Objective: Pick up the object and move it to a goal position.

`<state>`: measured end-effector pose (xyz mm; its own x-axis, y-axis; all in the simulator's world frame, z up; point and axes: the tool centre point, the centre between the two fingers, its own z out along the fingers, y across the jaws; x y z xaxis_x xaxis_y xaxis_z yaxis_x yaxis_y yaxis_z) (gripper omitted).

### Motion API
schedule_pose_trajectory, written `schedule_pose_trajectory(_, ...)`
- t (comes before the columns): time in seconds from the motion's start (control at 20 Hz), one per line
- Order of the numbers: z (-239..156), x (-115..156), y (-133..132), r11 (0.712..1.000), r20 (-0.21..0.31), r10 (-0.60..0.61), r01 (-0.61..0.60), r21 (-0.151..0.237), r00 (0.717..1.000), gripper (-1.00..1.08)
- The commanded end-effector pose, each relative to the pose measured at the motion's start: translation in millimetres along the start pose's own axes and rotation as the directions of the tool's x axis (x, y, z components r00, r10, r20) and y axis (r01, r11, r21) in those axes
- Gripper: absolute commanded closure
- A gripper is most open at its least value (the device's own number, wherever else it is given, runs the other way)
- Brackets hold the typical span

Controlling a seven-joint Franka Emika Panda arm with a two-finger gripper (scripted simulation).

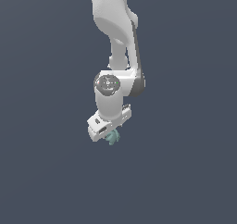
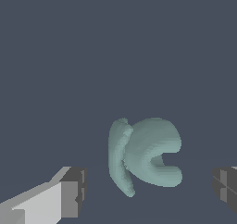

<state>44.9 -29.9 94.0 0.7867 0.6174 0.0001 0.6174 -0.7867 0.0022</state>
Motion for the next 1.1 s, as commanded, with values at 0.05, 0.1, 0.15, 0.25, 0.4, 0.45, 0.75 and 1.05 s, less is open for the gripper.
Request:
schedule_pose_trajectory(0.05,3.5,-0.4,2.2,1.0,0.0,-0.023,0.023,0.002,1.0,-0.92)
schedule_pose_trajectory(0.1,4.0,-0.5,2.6,1.0,0.0,-0.026,0.026,0.002,1.0,-0.92)
schedule_pose_trajectory(0.15,4.3,-0.5,2.7,1.0,0.0,-0.028,0.028,0.002,1.0,-0.92)
schedule_pose_trajectory(0.25,4.1,-0.7,2.5,1.0,0.0,-0.024,0.024,0.002,1.0,-0.92)
schedule_pose_trajectory(0.4,7.8,-0.9,2.6,1.0,0.0,-0.024,0.024,0.002,1.0,-0.92)
schedule_pose_trajectory(0.45,10.7,-0.9,2.5,1.0,0.0,-0.025,0.025,0.002,1.0,-0.92)
schedule_pose_trajectory(0.75,41.6,-1.5,1.7,1.0,0.0,-0.028,0.028,0.002,1.0,-0.92)
schedule_pose_trajectory(1.05,54.6,-0.7,2.4,1.0,0.0,-0.029,0.029,0.002,1.0,-0.92)
